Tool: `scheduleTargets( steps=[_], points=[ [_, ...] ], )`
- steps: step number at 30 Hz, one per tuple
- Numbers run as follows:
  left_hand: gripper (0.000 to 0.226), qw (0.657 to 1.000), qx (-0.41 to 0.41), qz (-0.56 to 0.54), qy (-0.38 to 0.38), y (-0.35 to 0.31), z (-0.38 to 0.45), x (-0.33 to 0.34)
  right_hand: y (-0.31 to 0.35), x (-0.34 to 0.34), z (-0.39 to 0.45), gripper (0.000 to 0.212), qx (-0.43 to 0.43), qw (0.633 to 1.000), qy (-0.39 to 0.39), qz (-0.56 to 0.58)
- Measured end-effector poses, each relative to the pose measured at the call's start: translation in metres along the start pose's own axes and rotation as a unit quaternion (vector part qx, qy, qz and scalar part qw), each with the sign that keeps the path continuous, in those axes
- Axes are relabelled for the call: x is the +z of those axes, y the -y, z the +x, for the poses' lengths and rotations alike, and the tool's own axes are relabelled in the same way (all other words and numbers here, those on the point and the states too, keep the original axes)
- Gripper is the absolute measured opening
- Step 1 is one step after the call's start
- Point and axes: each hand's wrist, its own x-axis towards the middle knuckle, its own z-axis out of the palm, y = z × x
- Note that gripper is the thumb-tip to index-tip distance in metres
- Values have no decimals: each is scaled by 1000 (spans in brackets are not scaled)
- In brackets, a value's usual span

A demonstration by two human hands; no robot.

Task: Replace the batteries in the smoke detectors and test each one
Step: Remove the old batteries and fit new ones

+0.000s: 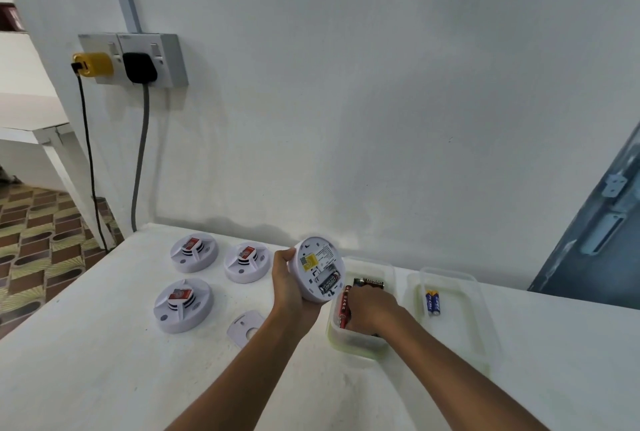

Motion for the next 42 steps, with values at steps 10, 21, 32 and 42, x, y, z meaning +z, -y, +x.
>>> scheduleTargets(
  steps=[10,21,32,42],
  points=[
    [43,1000,5,3,-13,-3,-7,-2,-6,-2,-4,26,0,997,-45,58],
    [46,998,-13,-61,15,-1,-6,5,-17,-44,-32,12,-31,716,-240,655],
    [51,998,0,-54,27,-9,-17,14,13,-35,-45,15,-133,785,-306,522],
    [52,997,-1,-66,47,-14,-24,20,28,-30,-41,84,2,776,-244,582]
  ],
)
